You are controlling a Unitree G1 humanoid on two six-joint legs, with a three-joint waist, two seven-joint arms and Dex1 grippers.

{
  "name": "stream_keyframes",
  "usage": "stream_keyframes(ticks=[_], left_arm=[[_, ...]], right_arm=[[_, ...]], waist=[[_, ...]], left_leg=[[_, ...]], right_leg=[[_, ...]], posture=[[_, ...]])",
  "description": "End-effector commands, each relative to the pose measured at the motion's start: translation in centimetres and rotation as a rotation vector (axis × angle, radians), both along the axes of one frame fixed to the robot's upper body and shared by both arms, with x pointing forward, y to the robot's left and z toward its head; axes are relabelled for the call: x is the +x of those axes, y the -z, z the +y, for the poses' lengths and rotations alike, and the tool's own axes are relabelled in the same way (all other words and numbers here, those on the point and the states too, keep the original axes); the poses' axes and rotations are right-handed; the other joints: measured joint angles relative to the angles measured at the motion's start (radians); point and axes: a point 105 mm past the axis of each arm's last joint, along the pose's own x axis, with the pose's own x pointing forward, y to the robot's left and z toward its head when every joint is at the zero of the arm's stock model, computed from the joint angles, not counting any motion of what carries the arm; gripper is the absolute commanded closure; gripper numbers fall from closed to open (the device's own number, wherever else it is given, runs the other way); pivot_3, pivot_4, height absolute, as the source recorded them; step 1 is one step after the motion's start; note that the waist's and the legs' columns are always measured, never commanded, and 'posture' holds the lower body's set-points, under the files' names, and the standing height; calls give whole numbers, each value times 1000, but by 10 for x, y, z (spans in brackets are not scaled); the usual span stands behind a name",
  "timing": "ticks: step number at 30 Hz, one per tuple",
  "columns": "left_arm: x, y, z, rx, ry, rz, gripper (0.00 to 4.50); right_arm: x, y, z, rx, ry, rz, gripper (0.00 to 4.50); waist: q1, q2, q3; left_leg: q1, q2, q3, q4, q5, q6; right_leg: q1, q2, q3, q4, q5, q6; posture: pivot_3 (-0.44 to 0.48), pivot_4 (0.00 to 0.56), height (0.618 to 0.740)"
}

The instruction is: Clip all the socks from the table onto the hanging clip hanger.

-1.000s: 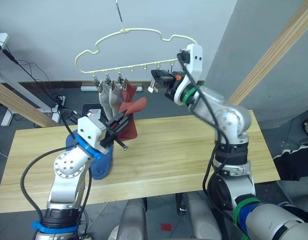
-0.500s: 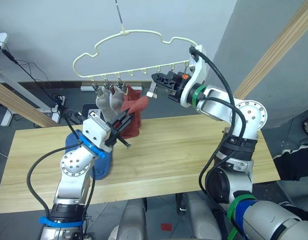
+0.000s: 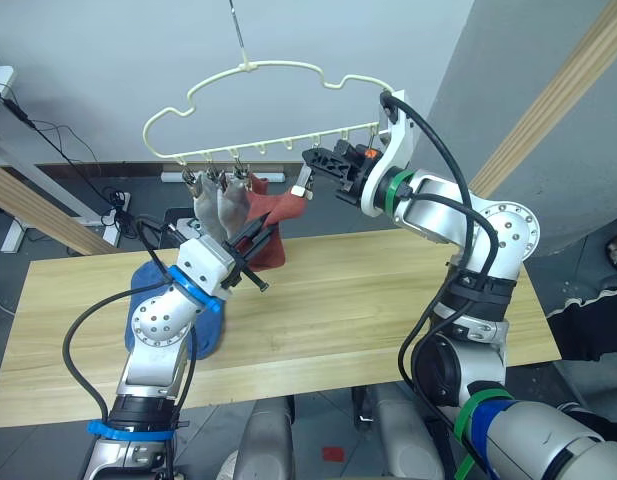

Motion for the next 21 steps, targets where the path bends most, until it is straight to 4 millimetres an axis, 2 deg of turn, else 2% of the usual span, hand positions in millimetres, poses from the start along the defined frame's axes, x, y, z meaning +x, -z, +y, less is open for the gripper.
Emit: stream_keyframes(ticks=[1, 15, 18, 21], left_arm=[[-3, -6, -1, -6, 2, -52, 4500], [1, -11, 2, -22, -9, -99, 4500], [0, -10, 1, -20, -3, -97, 4500], [1, -11, 1, -18, 0, -97, 4500]], right_arm=[[-8, -10, 14, 60, -50, 1, 4492], [-15, -4, 21, 20, -85, 4, 4492], [-14, -5, 21, 36, -83, 8, 3681], [-14, -6, 20, 37, -87, 0, 2520]], waist=[[0, 0, 0], [-2, 0, 0], [-2, 0, 0], [-2, 0, 0]], left_leg=[[0, 0, 0, 0, 0, 0], [0, 0, 0, 0, 0, 0], [0, 0, 0, 0, 0, 0], [0, 0, 0, 0, 0, 0]], right_leg=[[0, 0, 0, 0, 0, 0], [0, 0, 0, 0, 0, 0], [0, 0, 0, 0, 0, 1], [0, 0, 0, 0, 0, 1]], posture=[[0, 370, 740], [4, 374, 740], [4, 374, 740], [4, 375, 740]])
